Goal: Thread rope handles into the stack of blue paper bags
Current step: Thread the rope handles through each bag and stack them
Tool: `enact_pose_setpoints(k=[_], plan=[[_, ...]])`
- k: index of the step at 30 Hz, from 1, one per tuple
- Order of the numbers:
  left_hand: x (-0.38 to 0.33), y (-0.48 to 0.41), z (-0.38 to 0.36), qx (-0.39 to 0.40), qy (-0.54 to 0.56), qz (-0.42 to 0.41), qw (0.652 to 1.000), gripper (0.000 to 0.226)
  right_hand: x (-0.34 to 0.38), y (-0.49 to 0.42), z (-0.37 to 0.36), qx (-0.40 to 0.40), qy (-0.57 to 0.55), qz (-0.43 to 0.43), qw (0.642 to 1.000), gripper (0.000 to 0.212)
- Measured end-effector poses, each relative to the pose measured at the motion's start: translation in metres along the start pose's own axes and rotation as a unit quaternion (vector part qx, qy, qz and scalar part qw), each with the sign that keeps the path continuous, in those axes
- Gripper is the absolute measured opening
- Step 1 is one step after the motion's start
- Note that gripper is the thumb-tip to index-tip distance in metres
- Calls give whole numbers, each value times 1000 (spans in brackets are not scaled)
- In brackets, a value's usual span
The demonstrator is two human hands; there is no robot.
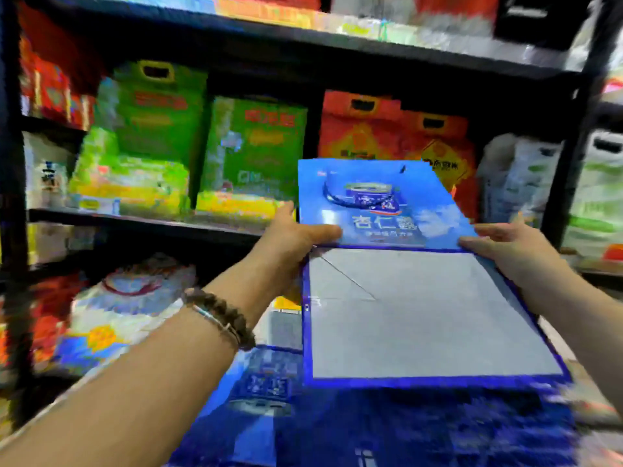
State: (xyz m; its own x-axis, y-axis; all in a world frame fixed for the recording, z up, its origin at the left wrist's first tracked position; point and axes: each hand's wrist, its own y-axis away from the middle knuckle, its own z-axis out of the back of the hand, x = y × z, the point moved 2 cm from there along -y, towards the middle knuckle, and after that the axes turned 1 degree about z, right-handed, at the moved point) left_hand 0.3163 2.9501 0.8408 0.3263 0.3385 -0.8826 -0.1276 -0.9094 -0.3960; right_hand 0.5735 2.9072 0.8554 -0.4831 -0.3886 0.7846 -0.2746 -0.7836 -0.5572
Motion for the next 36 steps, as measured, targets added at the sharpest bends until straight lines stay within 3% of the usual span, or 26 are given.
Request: enact_pose_setpoints(k=[3,6,8,12,15,18,20,22,24,25,27,30,33,36], plan=[[44,-16,-28,22,-91,-16,995,47,-51,-13,9,-2,96,-22,995,11],[99,-32,-40,42,-160,-7,986,41,-105,-15,10,-2,194,-90,977,16],[128,-36,-42,36,-204,30,978,57,-129,-14,10,36,238,-132,962,24],[154,-31,-38,21,-370,83,925,74,-148,-9,7,91,329,-145,929,33],[154,-27,-35,20,-485,86,870,67,-147,-8,2,105,438,-122,884,49],[136,-22,-41,36,-625,25,779,41,-136,-5,-4,93,543,-47,833,57],[119,-10,-51,77,-624,-1,778,22,-121,-1,-9,80,591,35,802,55],[109,10,-61,161,-618,0,769,24,-110,4,-19,122,552,67,822,53],[110,29,-67,237,-644,-6,727,37,-107,13,-31,221,456,37,861,54],[114,35,-67,259,-660,-10,705,40,-109,19,-37,273,437,22,857,59],[126,40,-65,277,-677,6,682,50,-112,28,-45,335,459,18,822,74],[138,37,-63,281,-679,31,677,60,-113,30,-48,358,494,8,793,61],[145,37,-67,289,-679,56,672,63,-118,31,-52,421,533,-3,734,75],[151,36,-66,289,-680,73,670,64,-125,28,-56,428,527,-30,733,59]])
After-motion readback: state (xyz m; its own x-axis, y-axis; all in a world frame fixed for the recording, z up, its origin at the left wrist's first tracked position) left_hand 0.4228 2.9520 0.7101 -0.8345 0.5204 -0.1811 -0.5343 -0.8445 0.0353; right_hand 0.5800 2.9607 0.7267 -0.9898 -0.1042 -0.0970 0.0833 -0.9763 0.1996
